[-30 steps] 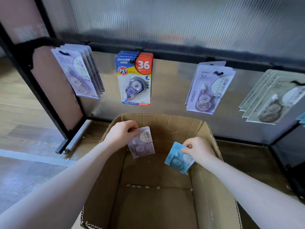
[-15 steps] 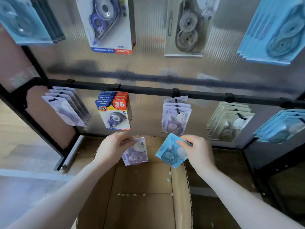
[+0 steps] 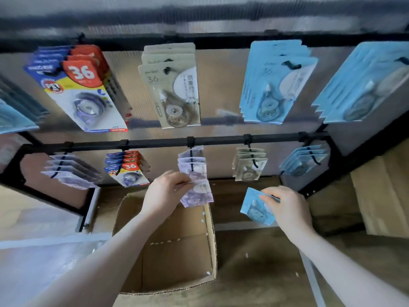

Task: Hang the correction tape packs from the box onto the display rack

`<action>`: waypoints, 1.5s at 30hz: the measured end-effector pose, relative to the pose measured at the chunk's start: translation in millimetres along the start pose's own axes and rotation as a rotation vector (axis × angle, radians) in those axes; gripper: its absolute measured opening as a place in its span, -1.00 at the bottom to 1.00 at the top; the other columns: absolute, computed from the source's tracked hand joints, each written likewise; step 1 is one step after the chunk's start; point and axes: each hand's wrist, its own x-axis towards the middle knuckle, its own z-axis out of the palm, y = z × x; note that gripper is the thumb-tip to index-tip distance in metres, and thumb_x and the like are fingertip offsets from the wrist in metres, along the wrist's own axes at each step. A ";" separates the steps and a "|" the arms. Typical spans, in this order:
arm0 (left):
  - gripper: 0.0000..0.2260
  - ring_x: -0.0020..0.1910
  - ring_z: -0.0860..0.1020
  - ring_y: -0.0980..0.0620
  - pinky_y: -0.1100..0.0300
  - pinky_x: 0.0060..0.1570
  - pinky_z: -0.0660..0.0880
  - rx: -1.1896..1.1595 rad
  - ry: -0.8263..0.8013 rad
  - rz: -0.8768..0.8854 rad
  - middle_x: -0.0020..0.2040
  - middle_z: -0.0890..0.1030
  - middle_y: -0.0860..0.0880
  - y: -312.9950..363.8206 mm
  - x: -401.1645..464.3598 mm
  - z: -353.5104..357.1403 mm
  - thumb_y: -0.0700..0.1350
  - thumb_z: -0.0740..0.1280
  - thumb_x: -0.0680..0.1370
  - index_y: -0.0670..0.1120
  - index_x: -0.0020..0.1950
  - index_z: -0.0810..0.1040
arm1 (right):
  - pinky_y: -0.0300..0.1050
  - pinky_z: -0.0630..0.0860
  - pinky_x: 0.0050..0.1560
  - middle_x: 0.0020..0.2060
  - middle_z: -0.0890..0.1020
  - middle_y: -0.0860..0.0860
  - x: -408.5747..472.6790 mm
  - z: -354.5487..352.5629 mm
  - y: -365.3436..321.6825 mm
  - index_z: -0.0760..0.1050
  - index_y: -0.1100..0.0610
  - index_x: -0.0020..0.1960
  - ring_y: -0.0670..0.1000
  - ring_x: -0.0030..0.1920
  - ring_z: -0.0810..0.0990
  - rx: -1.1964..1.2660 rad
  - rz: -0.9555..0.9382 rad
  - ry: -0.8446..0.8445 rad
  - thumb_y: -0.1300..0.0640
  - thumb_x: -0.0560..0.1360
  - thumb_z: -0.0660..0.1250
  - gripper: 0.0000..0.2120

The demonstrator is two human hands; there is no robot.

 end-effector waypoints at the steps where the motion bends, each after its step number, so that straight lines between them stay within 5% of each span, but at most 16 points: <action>1: -0.89 -0.18 0.50 0.06 0.40 -0.30 0.29 0.007 -0.003 0.002 -0.16 0.58 0.02 7.6 1.7 -1.1 -0.08 0.39 0.49 -0.10 -0.07 0.64 | 0.09 0.57 -0.19 -0.07 0.64 0.01 0.9 -8.1 2.5 0.64 0.11 0.00 0.05 -0.05 0.59 0.000 0.011 -0.003 0.15 0.48 0.38 -0.88; 9: -0.87 -0.15 0.45 0.12 0.44 -0.28 0.27 0.070 -0.008 -0.077 -0.05 0.63 -0.04 40.8 18.0 2.9 -0.11 0.39 0.49 -0.13 -0.03 0.67 | 0.13 0.57 -0.26 -0.11 0.61 -0.01 12.8 -49.2 27.0 0.64 0.08 -0.01 0.06 -0.08 0.59 0.028 0.036 -0.087 0.16 0.49 0.37 -0.89; 17: -0.88 -0.12 0.54 -0.09 0.07 -0.17 0.49 0.147 -0.067 -0.090 -0.11 0.63 -0.09 29.6 40.5 28.5 -0.13 0.35 0.52 -0.11 -0.09 0.68 | -0.06 0.42 -0.27 -0.29 0.50 -0.15 34.0 -43.5 37.0 0.64 0.04 -0.11 0.04 -0.18 0.53 -0.035 -0.010 -0.106 0.19 0.48 0.34 -0.89; 25: -0.86 -0.10 0.53 -0.03 0.18 -0.19 0.44 0.145 -0.062 -0.122 -0.05 0.63 -0.05 -8.5 53.4 42.4 -0.12 0.35 0.53 -0.09 0.01 0.67 | -0.04 0.45 -0.24 -0.17 0.63 0.05 50.8 -9.2 21.1 0.66 0.11 -0.05 0.08 -0.16 0.55 -0.076 -0.057 -0.097 0.20 0.48 0.35 -0.88; 30: -0.86 -0.07 0.58 -0.07 0.25 -0.16 0.39 0.164 -0.063 -0.067 0.00 0.65 -0.10 -20.2 63.8 48.2 -0.17 0.35 0.53 -0.14 0.03 0.67 | -0.14 0.28 -0.35 -0.14 0.63 0.04 62.1 3.5 18.3 0.65 0.10 -0.01 0.04 -0.18 0.52 -0.107 -0.078 -0.088 0.17 0.49 0.35 -0.87; 36: -0.84 -0.12 0.62 -0.24 0.10 -0.18 0.47 0.217 -0.125 0.091 -0.04 0.66 -0.21 -32.4 64.6 47.9 -0.32 0.38 0.46 -0.23 0.03 0.65 | -0.31 0.22 -0.41 -0.09 0.65 0.03 65.1 5.8 18.7 0.64 0.09 0.03 -0.07 -0.18 0.46 -0.140 -0.066 -0.119 0.14 0.51 0.33 -0.85; 45: -0.72 -0.12 0.59 -0.26 0.06 -0.23 0.50 0.293 -0.122 0.101 -0.02 0.65 -0.20 -41.2 76.4 53.8 -0.40 0.31 0.47 -0.19 0.13 0.62 | -0.10 0.41 -0.36 -0.16 0.63 0.02 58.2 3.4 22.7 0.65 0.08 -0.04 0.02 -0.16 0.55 -0.159 -0.045 -0.145 0.17 0.50 0.34 -0.88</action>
